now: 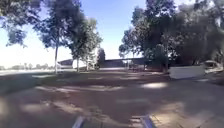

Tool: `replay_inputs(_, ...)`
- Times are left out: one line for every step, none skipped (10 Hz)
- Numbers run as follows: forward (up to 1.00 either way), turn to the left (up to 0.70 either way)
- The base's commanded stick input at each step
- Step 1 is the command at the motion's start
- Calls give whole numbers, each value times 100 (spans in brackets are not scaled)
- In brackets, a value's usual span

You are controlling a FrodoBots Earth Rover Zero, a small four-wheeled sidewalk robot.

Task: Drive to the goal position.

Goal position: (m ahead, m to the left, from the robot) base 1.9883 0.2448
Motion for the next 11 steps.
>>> replay_inputs(100,0)
replay_inputs(100,0)
replay_inputs(100,-4)
replay_inputs(100,-9)
replay_inputs(100,-14)
replay_inputs(100,0)
replay_inputs(100,0)
replay_inputs(100,0)
replay_inputs(100,0)
replay_inputs(100,0)
replay_inputs(100,0)
